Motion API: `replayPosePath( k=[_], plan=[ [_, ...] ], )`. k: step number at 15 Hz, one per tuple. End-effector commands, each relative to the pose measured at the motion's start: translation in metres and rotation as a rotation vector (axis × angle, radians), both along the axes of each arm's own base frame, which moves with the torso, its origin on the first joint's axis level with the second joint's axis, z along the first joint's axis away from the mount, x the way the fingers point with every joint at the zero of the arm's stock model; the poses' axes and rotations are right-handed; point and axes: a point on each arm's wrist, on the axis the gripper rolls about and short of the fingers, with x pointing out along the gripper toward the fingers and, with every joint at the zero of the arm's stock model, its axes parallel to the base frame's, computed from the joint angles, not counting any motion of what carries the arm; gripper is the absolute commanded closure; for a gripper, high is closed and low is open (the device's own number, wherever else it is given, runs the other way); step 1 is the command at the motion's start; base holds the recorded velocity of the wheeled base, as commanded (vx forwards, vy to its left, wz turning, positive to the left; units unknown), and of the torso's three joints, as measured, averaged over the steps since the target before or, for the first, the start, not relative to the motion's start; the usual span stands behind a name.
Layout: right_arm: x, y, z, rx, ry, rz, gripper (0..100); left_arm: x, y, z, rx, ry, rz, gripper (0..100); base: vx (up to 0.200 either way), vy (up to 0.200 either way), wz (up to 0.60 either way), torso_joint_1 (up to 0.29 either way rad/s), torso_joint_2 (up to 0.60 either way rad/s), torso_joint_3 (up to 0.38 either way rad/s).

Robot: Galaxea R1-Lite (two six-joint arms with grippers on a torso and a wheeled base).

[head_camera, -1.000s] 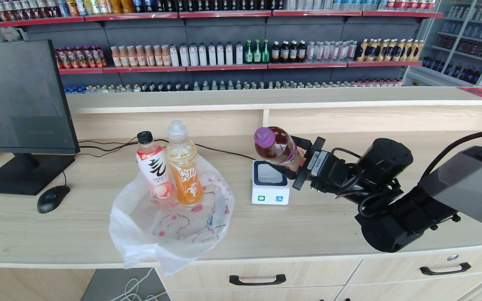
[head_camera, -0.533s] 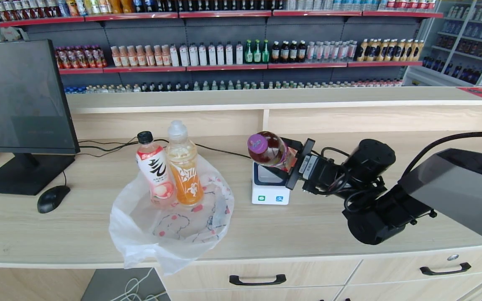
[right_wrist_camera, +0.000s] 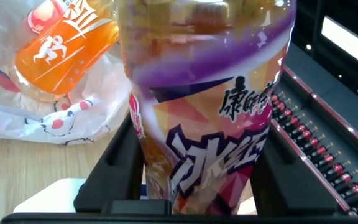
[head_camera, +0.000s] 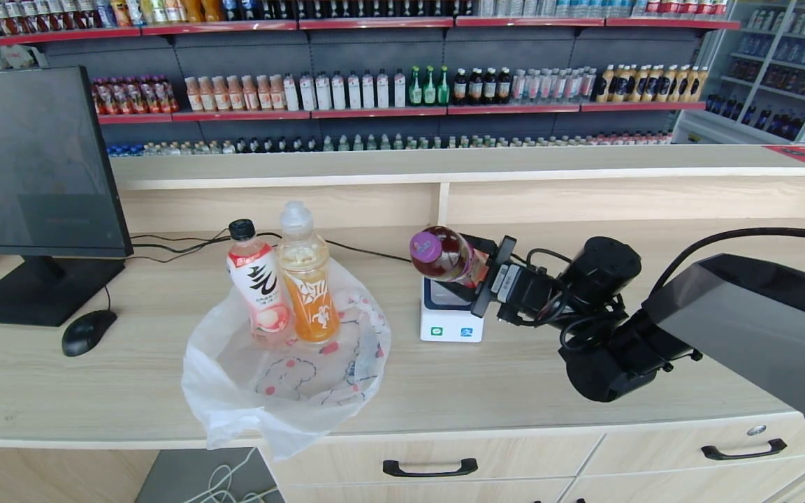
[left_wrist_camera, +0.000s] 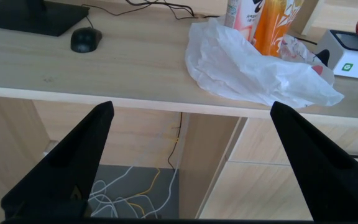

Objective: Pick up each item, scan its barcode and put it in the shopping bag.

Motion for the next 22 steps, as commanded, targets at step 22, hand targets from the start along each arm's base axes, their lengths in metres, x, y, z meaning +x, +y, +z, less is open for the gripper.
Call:
replayPosePath(
  k=[22],
  plan=[
    [0.006,-0.0048,0.0036,0.008,-0.023,-0.018,100,0.0001,0.0,0.0001,-0.002,0.001,0.001,0,0.0,0.0,0.0,0.0,0.0,0.0]
  ],
)
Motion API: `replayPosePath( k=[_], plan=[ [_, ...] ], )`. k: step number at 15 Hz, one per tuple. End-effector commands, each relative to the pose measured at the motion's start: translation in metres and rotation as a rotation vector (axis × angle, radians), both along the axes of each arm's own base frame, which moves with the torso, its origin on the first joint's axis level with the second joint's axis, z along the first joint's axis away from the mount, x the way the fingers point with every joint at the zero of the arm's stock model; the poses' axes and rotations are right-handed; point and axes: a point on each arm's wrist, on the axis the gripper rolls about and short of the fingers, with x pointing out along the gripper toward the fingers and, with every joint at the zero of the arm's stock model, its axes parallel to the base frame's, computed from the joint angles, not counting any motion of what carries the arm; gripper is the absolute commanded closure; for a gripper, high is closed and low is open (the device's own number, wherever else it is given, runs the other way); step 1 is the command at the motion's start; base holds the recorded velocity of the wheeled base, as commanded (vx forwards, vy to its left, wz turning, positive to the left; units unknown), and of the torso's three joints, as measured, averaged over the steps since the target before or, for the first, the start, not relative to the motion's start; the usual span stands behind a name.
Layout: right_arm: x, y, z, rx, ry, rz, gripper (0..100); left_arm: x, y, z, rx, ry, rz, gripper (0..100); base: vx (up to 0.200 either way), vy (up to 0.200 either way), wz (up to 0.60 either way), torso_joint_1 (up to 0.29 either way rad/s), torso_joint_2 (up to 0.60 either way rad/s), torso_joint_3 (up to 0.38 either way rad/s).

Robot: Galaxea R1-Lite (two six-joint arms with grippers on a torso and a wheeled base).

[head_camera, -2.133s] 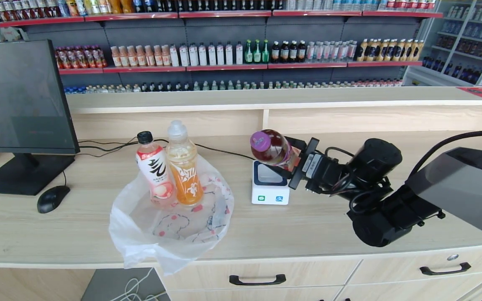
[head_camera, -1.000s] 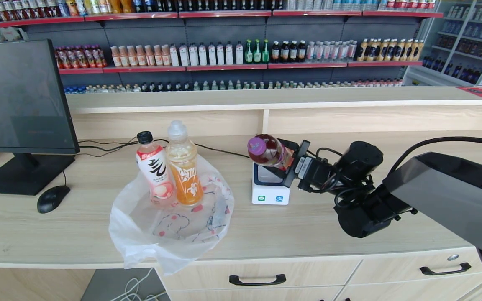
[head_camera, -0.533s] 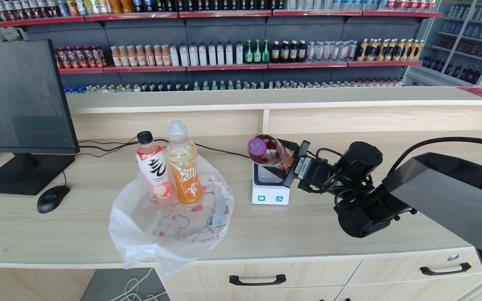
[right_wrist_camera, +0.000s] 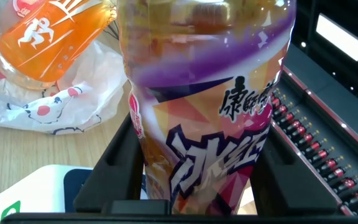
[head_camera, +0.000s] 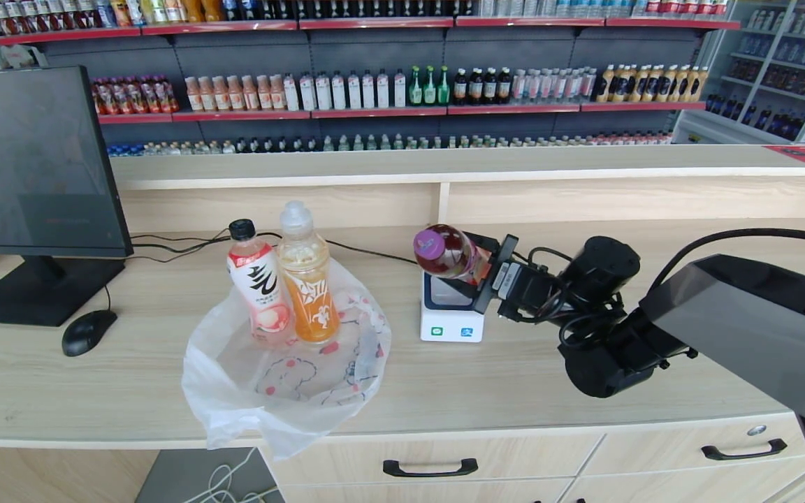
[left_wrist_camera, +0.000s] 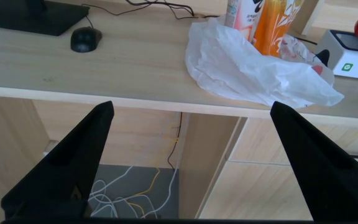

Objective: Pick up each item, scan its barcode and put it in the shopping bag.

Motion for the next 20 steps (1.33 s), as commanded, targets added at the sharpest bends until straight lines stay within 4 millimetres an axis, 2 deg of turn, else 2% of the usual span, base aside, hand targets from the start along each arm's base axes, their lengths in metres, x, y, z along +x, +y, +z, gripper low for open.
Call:
replayPosePath(
  k=[1,7,14,17,20],
  plan=[
    [-0.003,-0.001,0.01,0.011,-0.015,0.002,100,0.0,0.0,0.0,-0.001,0.001,0.0,0,0.0,0.0,0.0,0.0,0.0,0.0],
    [-0.022,-0.007,0.046,0.07,-0.028,-0.015,100,0.0,0.0,0.0,-0.001,0.001,0.002,0,0.0,0.0,0.0,0.0,0.0,0.0],
    [-0.067,-0.031,0.078,0.288,0.178,-0.196,100,0.0,0.0,0.0,-0.002,0.003,0.002,0,0.0,0.0,0.0,0.0,0.0,0.0],
    [-0.08,-0.038,0.081,0.378,0.269,-0.256,100,0.0,0.0,0.0,-0.004,0.003,0.002,0,0.0,0.0,0.0,0.0,0.0,0.0],
    [-0.096,-0.049,0.075,0.475,0.387,-0.343,100,0.0,0.0,0.0,-0.004,0.003,0.002,0,0.0,0.0,0.0,0.0,0.0,0.0]
  ],
)
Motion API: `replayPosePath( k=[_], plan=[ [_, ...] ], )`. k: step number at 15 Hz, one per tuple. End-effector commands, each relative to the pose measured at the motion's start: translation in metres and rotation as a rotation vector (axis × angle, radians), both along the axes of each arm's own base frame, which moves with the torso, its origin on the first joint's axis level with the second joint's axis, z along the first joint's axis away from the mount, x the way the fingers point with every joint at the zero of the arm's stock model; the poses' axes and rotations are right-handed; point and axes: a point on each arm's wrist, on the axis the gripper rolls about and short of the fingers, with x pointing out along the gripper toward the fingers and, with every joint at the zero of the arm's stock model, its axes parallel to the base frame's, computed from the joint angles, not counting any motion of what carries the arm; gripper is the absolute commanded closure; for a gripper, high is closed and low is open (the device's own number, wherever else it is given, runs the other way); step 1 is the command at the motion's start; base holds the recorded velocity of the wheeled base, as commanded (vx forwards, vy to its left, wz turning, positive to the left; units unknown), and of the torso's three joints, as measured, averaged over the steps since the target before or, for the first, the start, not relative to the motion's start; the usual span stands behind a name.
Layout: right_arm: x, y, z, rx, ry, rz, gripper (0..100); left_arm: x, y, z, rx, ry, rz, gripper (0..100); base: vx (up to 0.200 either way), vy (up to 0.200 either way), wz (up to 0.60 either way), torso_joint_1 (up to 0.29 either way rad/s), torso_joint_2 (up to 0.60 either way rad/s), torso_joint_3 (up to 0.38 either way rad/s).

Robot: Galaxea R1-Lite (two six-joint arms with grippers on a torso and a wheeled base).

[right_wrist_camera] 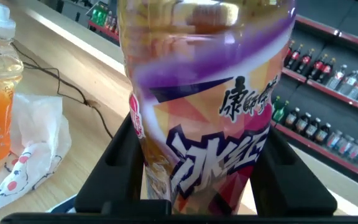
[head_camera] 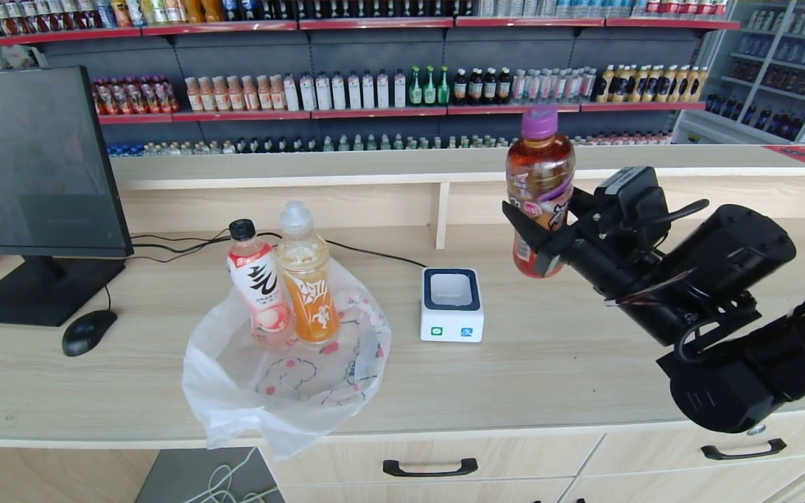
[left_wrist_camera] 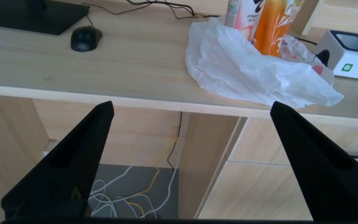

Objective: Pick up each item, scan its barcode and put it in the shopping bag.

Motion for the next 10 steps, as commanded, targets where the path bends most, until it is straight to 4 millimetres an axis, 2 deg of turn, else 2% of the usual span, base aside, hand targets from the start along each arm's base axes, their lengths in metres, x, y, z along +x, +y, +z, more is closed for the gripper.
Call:
replayPosePath(
  k=[1,4,6,10],
  plan=[
    [-0.017,-0.009,0.005,0.067,0.045,-0.044,100,0.0,0.0,0.0,0.0,0.001,0.0,0,0.0,0.0,0.0,0.0,0.0,0.0],
    [-0.024,-0.014,0.001,0.148,0.111,-0.118,100,0.0,0.0,0.0,0.0,0.001,0.0,0,0.0,0.0,0.0,0.0,0.0,0.0],
    [-0.03,-0.018,-0.004,0.269,0.187,-0.207,100,0.0,0.0,0.0,0.0,0.003,0.0,0,0.0,0.0,0.0,0.0,0.0,0.0],
    [-0.041,-0.024,-0.009,0.296,0.235,-0.217,100,0.0,0.0,0.0,0.0,0.003,0.0,0,0.0,0.0,0.0,0.0,0.0,0.0]
  ],
)
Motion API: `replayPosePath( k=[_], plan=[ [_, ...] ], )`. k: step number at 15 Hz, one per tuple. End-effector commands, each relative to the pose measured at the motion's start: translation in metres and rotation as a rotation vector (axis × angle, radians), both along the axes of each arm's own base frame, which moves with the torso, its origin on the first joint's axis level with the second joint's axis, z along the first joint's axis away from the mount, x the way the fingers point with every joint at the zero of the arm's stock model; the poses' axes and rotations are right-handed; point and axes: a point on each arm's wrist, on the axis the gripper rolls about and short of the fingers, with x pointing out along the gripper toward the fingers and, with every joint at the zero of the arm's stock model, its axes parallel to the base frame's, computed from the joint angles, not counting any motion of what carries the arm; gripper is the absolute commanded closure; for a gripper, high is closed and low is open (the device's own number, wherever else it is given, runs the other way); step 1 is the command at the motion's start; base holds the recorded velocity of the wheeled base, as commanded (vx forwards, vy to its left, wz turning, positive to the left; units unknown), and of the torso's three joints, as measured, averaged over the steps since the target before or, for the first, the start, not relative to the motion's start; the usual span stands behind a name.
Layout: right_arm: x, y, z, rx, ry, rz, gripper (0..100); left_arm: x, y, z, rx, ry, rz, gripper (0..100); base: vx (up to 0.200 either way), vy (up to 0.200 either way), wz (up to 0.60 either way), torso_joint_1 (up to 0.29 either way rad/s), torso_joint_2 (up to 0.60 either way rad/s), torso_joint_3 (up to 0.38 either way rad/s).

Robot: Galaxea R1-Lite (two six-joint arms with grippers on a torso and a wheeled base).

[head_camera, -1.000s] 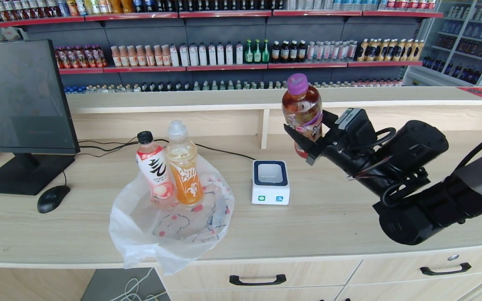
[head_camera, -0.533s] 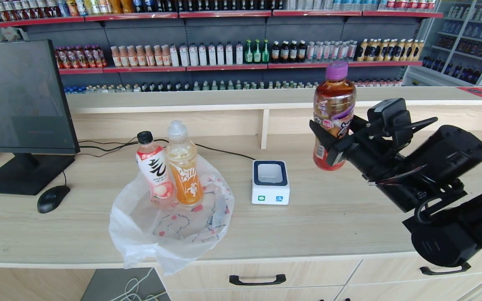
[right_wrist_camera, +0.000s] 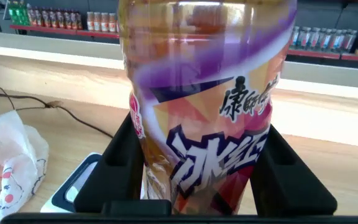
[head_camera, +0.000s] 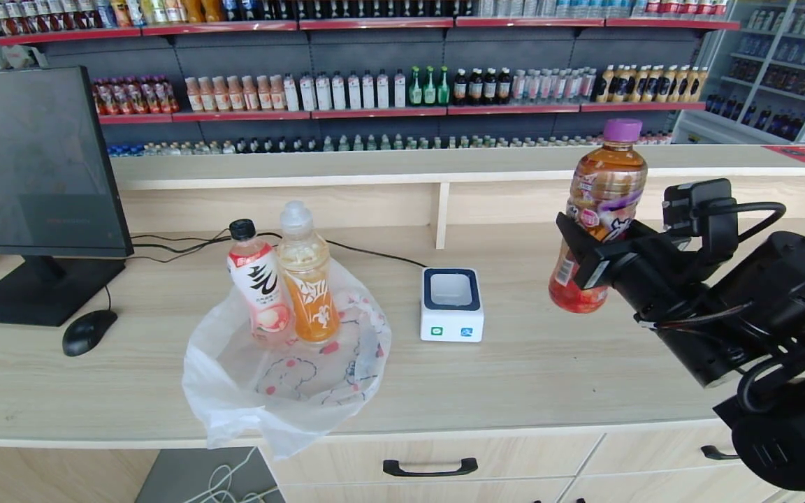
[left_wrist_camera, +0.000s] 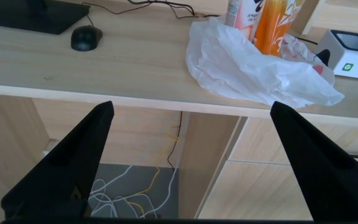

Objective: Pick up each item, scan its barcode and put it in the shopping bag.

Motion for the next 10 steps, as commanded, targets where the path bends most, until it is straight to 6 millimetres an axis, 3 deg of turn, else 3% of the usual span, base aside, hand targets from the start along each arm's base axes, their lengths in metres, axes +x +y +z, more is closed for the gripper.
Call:
replayPosePath(
  k=[1,2,5,10],
  plan=[
    [-0.0025,-0.0013,0.0008,0.018,0.003,0.005,100,0.0001,0.0,0.0001,0.0,0.001,0.0,0,0.0,0.0,0.0,0.0,0.0,0.0],
    [-0.0012,-0.0007,-0.0003,0.028,0.009,0.009,100,0.0001,0.0,0.0003,0.001,-0.001,0.0,0,0.0,0.0,0.0,0.0,0.0,0.0],
    [0.0002,-0.0001,-0.0023,0.036,0.018,0.012,100,0.0001,0.0,0.0001,0.001,0.001,0.0,0,-0.2,0.0,0.0,0.009,0.0,-0.002],
    [-0.0014,-0.0013,-0.0022,0.035,0.019,0.01,100,0.0001,0.0,0.0001,0.0,0.001,0.0,0,0.0,0.0,0.0,0.0,0.0,0.0]
  ],
)
